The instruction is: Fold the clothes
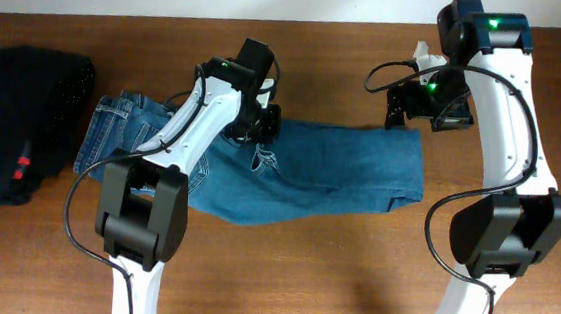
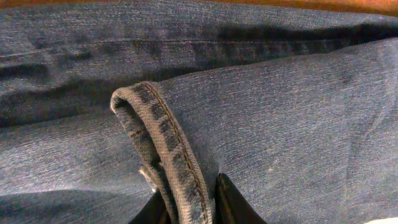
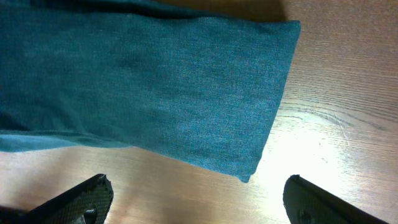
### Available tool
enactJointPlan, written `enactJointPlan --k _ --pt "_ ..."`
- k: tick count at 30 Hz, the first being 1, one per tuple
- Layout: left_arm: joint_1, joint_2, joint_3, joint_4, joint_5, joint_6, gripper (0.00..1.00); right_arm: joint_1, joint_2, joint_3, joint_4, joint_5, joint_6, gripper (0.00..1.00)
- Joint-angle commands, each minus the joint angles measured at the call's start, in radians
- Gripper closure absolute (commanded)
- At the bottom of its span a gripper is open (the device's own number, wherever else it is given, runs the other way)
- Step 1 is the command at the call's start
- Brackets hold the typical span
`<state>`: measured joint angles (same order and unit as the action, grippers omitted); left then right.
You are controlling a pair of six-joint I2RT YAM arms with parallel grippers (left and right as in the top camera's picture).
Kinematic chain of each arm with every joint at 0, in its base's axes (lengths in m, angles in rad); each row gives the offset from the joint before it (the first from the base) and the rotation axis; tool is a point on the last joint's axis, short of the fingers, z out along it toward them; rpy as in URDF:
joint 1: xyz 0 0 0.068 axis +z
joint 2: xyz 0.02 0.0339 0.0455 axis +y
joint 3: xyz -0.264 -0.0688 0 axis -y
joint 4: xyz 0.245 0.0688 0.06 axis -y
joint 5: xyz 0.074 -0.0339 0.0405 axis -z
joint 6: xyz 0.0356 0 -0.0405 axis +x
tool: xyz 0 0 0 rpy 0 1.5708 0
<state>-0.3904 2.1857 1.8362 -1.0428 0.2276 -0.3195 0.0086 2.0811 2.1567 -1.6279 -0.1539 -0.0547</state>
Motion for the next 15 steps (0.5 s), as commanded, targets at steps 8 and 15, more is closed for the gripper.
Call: enactJointPlan --k 8,15 --pt "0.006 0.006 0.013 -0.087 -0.102 0.026 0.73 -0.004 0.003 -0.005 -0.003 0.009 -0.017 0.07" --pt "0.008 -0.003 0.039 -0.123 -0.101 0.026 0.36 -0.004 0.003 -0.005 -0.003 0.009 -0.017 0.07"
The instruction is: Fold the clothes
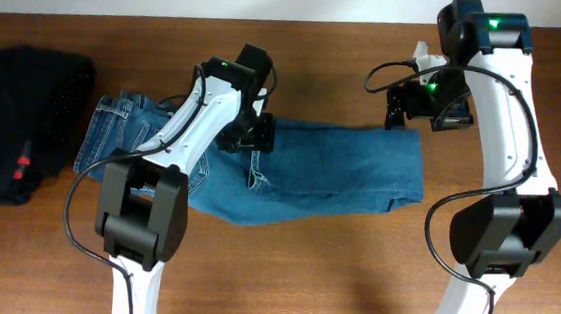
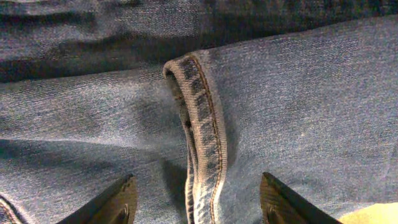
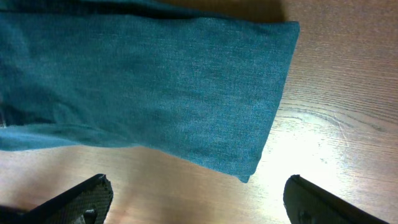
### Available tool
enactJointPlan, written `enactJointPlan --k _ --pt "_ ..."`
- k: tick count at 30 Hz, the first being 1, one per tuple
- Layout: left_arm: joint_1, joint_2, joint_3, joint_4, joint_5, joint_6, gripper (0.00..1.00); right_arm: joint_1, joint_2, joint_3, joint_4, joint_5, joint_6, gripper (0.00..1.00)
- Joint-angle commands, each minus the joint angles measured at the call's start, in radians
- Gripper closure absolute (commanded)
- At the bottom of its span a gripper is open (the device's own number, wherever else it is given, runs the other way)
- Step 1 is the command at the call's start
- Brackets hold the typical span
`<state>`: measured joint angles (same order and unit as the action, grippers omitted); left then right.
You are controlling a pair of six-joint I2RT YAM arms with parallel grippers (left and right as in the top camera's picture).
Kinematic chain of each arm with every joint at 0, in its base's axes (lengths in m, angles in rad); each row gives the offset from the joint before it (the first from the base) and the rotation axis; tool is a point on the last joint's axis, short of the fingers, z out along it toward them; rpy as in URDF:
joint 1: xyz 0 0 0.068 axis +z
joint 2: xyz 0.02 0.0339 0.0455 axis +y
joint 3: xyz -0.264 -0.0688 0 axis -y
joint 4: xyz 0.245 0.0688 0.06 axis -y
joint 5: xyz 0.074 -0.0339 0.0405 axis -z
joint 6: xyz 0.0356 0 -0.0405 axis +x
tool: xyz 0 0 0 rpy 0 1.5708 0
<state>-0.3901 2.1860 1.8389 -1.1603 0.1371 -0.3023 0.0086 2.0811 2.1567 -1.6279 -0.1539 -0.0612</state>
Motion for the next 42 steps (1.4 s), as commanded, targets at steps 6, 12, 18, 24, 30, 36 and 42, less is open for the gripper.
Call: enactJointPlan --k 6,12,18,24,30,36,42 --pt "-0.04 -0.053 0.099 -0.032 -0.055 0.028 0.48 -0.004 0.003 -0.005 -0.005 0.009 -0.01 0.07" --pt "-0.126 -0.055 0.05 -0.07 -0.137 0.027 1.0 -0.004 0.003 -0.033 0.009 0.013 -0.013 0.07" --pt "-0.19 -0.055 -0.069 0.031 -0.138 0.024 1.0 -0.004 0.003 -0.109 0.062 0.013 -0.014 0.07" --pt "-0.185 -0.055 -0.153 0.073 -0.153 0.003 0.99 -0.004 0.003 -0.164 0.088 0.011 -0.013 0.07" --pt "-0.182 -0.055 -0.245 0.149 -0.16 0.004 0.99 -0.003 0.003 -0.24 0.123 0.009 -0.013 0.12" --pt "-0.183 -0.055 -0.256 0.16 -0.16 0.004 0.97 -0.003 0.003 -0.378 0.195 0.009 -0.001 0.58" --pt "-0.183 -0.055 -0.256 0.181 -0.16 0.004 0.96 -0.003 0.003 -0.563 0.352 0.009 0.084 0.68"
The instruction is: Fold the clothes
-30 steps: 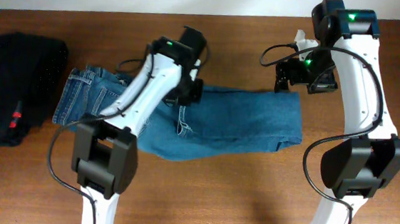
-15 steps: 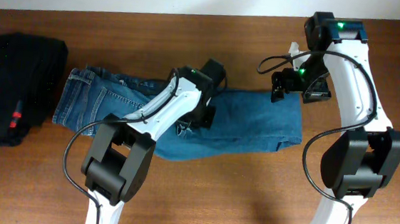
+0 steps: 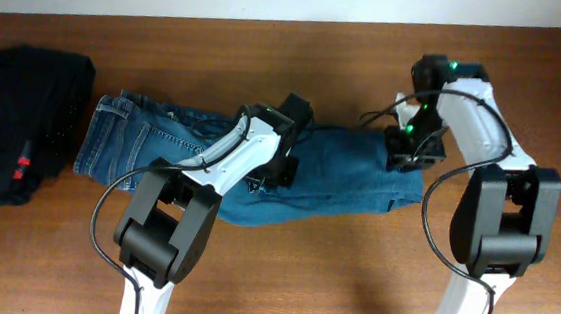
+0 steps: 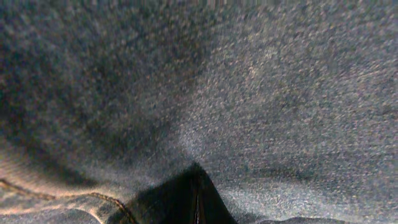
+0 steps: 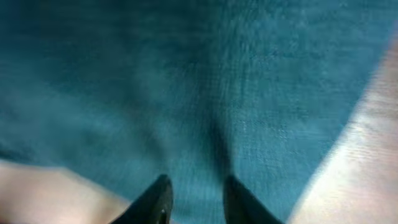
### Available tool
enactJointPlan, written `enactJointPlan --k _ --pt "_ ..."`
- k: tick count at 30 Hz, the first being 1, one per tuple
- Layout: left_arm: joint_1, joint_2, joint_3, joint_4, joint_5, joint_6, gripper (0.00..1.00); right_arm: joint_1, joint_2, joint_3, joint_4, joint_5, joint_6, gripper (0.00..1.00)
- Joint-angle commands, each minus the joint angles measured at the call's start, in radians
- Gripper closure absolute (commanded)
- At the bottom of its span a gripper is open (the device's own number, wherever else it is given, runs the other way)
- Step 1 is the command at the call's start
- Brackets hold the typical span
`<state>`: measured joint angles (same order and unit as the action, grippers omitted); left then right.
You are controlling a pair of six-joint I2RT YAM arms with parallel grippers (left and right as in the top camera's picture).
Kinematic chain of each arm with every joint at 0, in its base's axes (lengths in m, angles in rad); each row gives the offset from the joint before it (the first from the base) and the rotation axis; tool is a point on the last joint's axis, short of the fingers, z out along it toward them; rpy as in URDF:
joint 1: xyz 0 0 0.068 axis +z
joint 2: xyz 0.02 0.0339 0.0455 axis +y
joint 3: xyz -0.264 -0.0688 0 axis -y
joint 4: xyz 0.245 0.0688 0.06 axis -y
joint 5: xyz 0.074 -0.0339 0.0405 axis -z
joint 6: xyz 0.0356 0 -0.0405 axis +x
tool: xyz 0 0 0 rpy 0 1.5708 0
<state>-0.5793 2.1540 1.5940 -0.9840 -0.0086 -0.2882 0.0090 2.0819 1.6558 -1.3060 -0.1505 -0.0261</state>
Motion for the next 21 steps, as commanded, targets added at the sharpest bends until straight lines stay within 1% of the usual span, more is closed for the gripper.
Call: enactJointPlan --k 1,4,6,8,11,15,19,21 --pt "0.006 -0.023 -0.011 0.005 -0.014 -0.01 0.96 -0.004 0.002 -0.093 0.06 0.006 0.06 0.69" --pt "0.006 -0.023 -0.011 0.004 -0.014 -0.01 0.96 -0.004 0.002 -0.188 0.155 0.006 0.062 0.68" --pt "0.006 -0.023 -0.011 0.005 -0.014 -0.01 0.96 -0.004 0.002 -0.245 0.216 0.006 0.062 0.66" --pt "0.006 -0.023 -0.011 0.005 -0.014 -0.01 0.96 -0.004 0.002 -0.291 0.268 0.006 0.062 0.6" --pt "0.006 -0.023 -0.011 0.01 -0.015 -0.01 0.95 -0.004 0.002 -0.335 0.328 0.005 0.061 0.58" --pt "0.008 -0.023 0.03 0.011 -0.016 -0.005 0.96 -0.004 -0.002 -0.298 0.3 0.005 0.061 0.59" --pt "0.013 -0.036 0.15 -0.035 -0.016 -0.002 0.94 -0.004 -0.002 -0.2 0.222 0.005 0.061 0.59" --pt "0.013 -0.04 0.203 -0.049 -0.023 -0.002 0.92 -0.004 -0.002 -0.151 0.186 0.004 0.061 0.59"
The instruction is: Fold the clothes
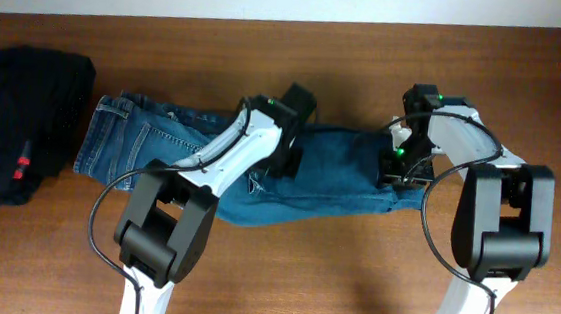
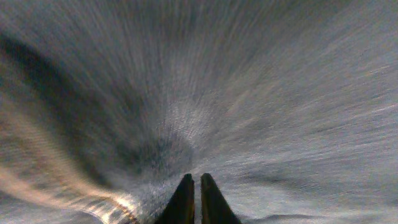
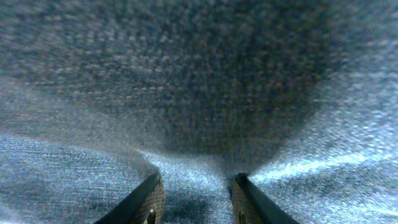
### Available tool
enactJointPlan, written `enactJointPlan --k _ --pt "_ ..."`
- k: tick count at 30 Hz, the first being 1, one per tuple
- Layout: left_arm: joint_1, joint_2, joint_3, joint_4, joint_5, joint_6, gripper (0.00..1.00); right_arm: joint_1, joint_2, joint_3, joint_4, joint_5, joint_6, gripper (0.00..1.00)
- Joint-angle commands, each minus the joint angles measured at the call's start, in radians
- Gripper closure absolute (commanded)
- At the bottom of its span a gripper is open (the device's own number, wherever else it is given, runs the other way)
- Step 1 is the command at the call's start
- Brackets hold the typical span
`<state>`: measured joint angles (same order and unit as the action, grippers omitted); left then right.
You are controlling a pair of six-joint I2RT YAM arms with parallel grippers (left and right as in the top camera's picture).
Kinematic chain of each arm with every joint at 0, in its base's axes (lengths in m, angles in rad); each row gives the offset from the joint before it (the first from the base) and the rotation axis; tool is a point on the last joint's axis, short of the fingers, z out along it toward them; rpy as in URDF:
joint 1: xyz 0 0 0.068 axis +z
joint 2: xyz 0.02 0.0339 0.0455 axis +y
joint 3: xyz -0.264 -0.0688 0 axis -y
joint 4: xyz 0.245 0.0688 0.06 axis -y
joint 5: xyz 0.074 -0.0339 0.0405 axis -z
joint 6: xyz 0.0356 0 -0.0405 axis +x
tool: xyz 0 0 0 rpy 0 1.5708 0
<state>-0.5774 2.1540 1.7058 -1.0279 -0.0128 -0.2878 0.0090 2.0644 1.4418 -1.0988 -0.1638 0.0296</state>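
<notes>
Blue jeans lie folded lengthwise across the table's middle, waistband at the left. My left gripper is pressed onto their middle. In its wrist view the gripper has its fingers almost touching, pinching blurred denim. My right gripper sits on the jeans' right end. Its wrist view shows the gripper narrowed round a raised ridge of denim.
A heap of black clothes lies at the table's left edge, just beyond the waistband. Bare brown table runs along the front, and a strip of it lies behind the jeans up to the white wall.
Both grippers stay down on the jeans. The right one has shifted a little nearer and left on the right end. The left wrist view now smears with motion, its fingers still together.
First my left gripper held a hem of the jeans left of centre while the right hung open over the right end. Then the left stood open with the hem lying flat. Later both were down on the denim, fingers drawn in, as they are now.
</notes>
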Motion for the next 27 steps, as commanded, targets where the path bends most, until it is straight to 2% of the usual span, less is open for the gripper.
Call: enactJointPlan --k 1,9,16,27 --pt "0.011 -0.04 0.114 -0.005 -0.022 -0.002 0.91 -0.004 0.016 0.093 -0.043 0.014 0.005 0.59" --pt "0.011 -0.033 0.126 0.067 -0.102 -0.003 0.87 -0.004 0.016 0.261 -0.115 -0.026 0.001 0.59" --pt "0.011 0.013 0.126 0.097 -0.142 -0.002 0.87 -0.004 0.022 0.24 -0.016 0.006 0.002 0.59" --pt "0.011 0.213 0.126 0.112 -0.166 -0.002 0.88 -0.004 0.024 0.217 0.07 0.099 0.001 0.59"
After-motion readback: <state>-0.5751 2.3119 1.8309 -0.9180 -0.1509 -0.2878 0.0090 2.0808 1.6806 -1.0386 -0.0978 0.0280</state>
